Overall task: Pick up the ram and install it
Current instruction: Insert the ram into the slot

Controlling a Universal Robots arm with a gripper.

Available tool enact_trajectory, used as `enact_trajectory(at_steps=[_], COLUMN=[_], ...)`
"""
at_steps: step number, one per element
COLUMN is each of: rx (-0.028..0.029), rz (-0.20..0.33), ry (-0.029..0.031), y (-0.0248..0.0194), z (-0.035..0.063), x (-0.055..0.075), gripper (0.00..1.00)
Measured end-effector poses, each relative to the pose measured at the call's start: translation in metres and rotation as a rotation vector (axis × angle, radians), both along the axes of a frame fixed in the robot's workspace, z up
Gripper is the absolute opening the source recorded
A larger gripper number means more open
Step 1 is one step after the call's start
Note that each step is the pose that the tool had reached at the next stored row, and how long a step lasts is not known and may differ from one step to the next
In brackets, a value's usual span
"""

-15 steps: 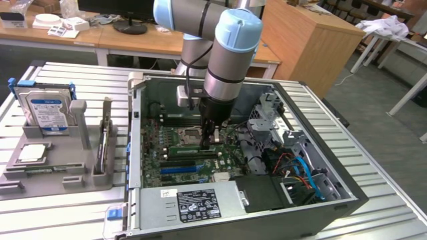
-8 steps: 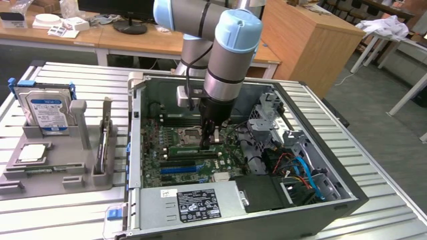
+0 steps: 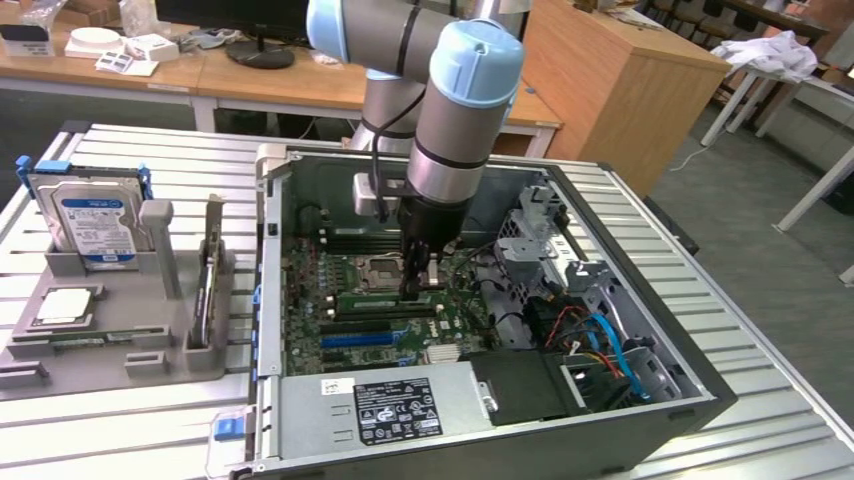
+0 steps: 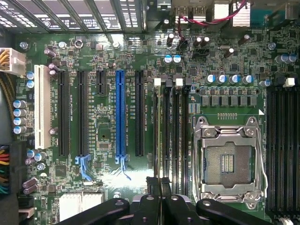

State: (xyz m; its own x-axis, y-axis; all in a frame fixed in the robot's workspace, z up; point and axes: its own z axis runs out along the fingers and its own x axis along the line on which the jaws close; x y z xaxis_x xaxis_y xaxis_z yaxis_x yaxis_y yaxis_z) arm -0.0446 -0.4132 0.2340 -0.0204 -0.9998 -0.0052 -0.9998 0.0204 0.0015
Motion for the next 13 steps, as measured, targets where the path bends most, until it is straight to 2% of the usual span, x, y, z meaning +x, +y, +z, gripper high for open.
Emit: enact_trajectory(at_steps=[13], rx=[-0.0005], rz=[0.0], ry=[0.0003], y=[0.0007], z=[-0.0008], x=[-0.0001], gripper=[0.12])
